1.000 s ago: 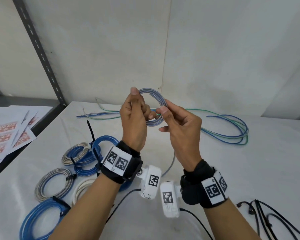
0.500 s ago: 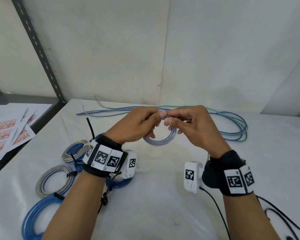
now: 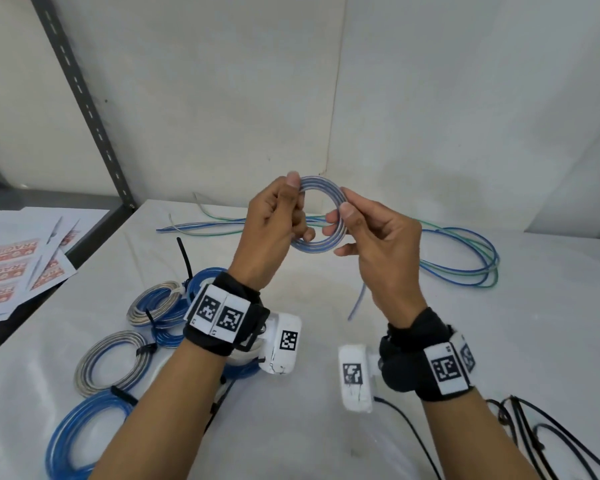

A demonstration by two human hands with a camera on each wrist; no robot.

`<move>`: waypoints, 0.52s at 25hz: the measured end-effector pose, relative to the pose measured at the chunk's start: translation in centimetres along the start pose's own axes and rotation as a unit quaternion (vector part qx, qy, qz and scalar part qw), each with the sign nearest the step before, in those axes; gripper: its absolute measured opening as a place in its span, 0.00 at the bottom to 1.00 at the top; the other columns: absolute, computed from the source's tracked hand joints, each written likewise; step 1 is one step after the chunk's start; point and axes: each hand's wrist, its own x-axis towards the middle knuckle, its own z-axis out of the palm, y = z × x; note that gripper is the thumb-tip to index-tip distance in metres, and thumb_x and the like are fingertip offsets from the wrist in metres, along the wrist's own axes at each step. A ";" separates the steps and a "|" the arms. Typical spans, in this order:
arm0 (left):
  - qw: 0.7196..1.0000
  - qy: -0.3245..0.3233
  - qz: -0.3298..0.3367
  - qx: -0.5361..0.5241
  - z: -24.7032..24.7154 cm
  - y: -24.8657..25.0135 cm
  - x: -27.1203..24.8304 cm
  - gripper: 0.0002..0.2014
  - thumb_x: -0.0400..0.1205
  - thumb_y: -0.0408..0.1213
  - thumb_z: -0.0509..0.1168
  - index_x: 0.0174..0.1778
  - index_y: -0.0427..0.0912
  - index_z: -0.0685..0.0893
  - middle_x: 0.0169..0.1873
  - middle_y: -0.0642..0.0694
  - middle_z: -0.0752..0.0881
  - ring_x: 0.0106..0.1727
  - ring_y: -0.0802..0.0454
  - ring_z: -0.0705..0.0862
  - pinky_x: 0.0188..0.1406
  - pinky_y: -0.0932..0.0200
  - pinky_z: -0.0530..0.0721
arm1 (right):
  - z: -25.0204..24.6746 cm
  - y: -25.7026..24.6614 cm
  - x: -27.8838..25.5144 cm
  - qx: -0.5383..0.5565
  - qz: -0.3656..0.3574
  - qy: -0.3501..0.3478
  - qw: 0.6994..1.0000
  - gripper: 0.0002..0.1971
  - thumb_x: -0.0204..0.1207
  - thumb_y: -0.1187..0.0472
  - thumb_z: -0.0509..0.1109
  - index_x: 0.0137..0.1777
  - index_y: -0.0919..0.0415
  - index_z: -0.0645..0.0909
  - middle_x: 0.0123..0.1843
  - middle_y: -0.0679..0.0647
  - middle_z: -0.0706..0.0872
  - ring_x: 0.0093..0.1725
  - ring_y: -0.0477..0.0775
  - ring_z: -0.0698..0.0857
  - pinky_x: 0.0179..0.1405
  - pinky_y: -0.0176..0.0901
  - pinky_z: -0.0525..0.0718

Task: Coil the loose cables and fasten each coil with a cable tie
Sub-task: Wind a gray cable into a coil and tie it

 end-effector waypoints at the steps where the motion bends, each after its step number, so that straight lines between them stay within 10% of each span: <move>1: 0.999 -0.024 -0.032 0.021 -0.3 0.2 0.0 0.20 0.93 0.46 0.53 0.42 0.36 0.75 0.25 0.48 0.62 0.24 0.51 0.64 0.32 0.55 0.81 | -0.9 -0.1 0.3 -0.020 0.001 -0.018 1.000 0.12 0.85 0.65 0.69 0.66 0.62 0.86 0.43 0.56 0.94 0.40 0.54 0.92 0.29 0.40 0.87; 6: 0.954 -0.167 -0.086 0.233 -1.0 0.0 -0.6 0.22 0.92 0.45 0.58 0.38 0.32 0.77 0.23 0.50 0.70 0.22 0.51 0.73 0.34 0.53 0.83 | -3.3 -0.4 0.9 -0.163 0.004 -0.175 0.971 0.10 0.85 0.66 0.70 0.61 0.61 0.90 0.42 0.57 0.93 0.38 0.57 0.92 0.32 0.43 0.87; 13: 0.996 -0.008 -0.033 -0.084 -0.1 1.0 0.0 0.20 0.94 0.44 0.50 0.34 0.46 0.62 0.28 0.51 0.55 0.25 0.53 0.53 0.25 0.61 0.66 | -1.1 -0.3 0.4 -0.034 -0.013 -0.034 0.999 0.14 0.87 0.65 0.67 0.69 0.62 0.85 0.54 0.53 0.94 0.52 0.55 0.94 0.37 0.41 0.90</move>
